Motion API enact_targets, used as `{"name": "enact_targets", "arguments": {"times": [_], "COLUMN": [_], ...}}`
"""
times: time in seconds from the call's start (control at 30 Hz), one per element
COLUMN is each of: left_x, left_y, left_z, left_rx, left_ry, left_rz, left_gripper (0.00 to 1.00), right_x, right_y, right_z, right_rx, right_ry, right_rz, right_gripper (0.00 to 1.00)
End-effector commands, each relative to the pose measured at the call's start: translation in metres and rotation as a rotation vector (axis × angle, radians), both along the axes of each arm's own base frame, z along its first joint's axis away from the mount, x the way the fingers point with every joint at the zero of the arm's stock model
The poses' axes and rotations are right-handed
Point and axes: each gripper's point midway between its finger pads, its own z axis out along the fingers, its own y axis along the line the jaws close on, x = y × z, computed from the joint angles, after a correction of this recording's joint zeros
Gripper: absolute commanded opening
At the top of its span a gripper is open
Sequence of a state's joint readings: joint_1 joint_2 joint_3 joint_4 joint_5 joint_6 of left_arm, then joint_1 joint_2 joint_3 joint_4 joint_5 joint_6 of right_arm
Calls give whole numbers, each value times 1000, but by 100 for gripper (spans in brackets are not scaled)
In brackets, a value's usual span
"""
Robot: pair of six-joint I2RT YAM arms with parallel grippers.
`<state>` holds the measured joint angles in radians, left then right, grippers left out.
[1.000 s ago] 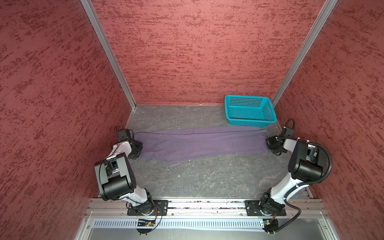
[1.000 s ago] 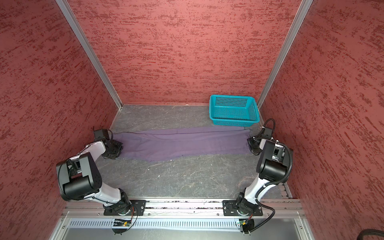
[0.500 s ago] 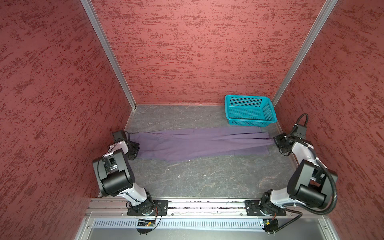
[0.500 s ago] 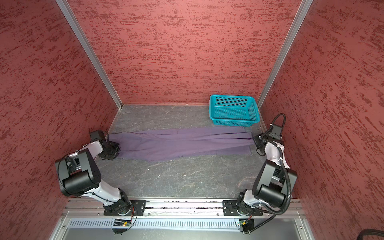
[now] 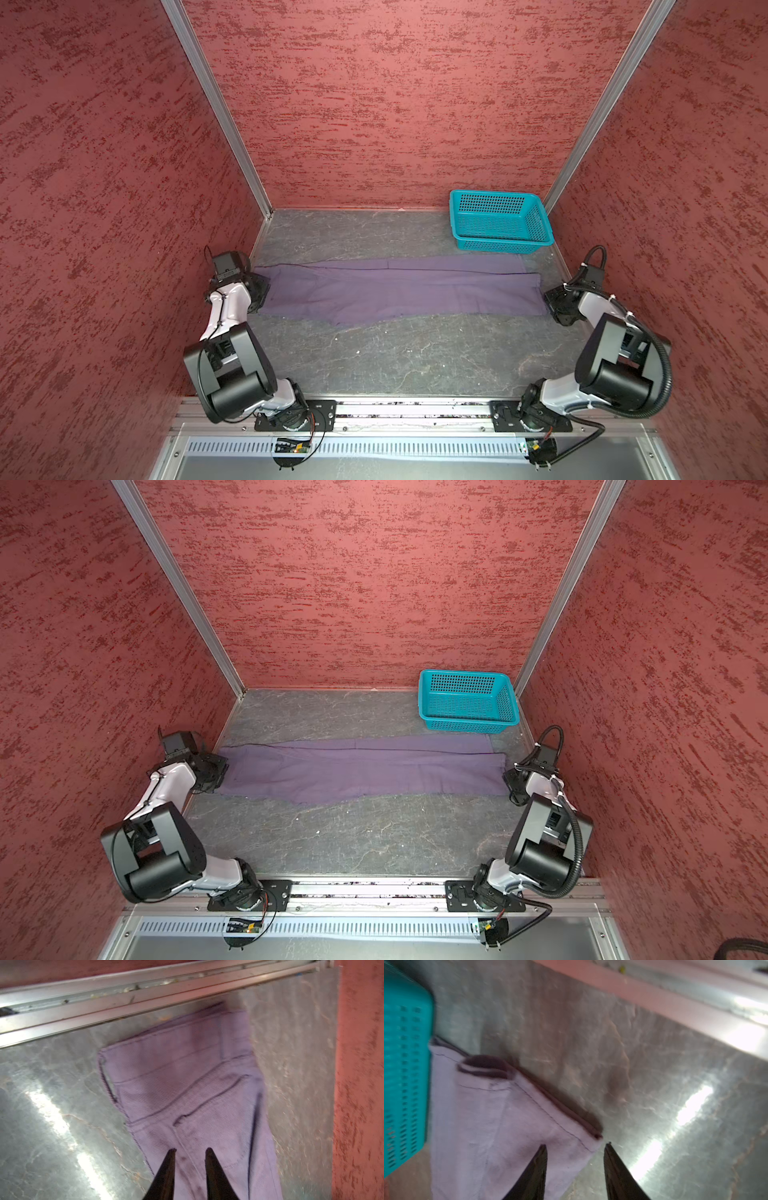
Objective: Fold and stack the trousers
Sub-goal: Smooth out the trousers at the center of the table.
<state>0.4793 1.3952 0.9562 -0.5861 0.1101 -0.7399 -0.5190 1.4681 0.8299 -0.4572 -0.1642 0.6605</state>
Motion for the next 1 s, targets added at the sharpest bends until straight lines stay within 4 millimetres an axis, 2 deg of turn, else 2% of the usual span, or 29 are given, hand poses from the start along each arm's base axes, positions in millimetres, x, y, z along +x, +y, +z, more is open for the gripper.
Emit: {"name": "enact_targets", "arguments": {"times": [0.0, 0.1, 0.13, 0.2, 0.33, 0.5, 0.57, 0.73, 0.83, 0.97], "left_x": [8, 22, 26, 35, 49, 58, 61, 71, 81, 101], "left_y": [-19, -50, -63, -91, -152, -212, -229, -254, -258, -258], "left_z": [30, 37, 37, 35, 19, -7, -16, -48, -65, -76], "left_rx": [99, 103, 100, 92, 64, 9, 2, -38, -53, -59], "left_ry": [-18, -39, -40, -48, -35, 8, 22, 78, 106, 121], "left_rz": [-113, -219, -253, -327, -479, -602, -640, -688, -690, -694], "left_gripper": [29, 29, 28, 24, 19, 17, 17, 17, 17, 17], "right_x": [30, 43, 48, 53, 57, 62, 67, 85, 96, 114], "right_y": [-20, -12, -7, 0, 12, 17, 17, 11, 8, 1], "right_z": [50, 47, 45, 29, 7, -8, -11, -19, -23, -24], "right_rx": [-112, -58, -25, 34, 90, 138, 159, 186, 209, 226], "right_ry": [-168, -235, -266, -278, -275, -274, -283, -286, -291, -301], "right_rz": [0, 25, 36, 47, 70, 89, 85, 68, 51, 36], "right_gripper": [38, 2, 0, 0, 0, 0, 0, 0, 0, 0]}}
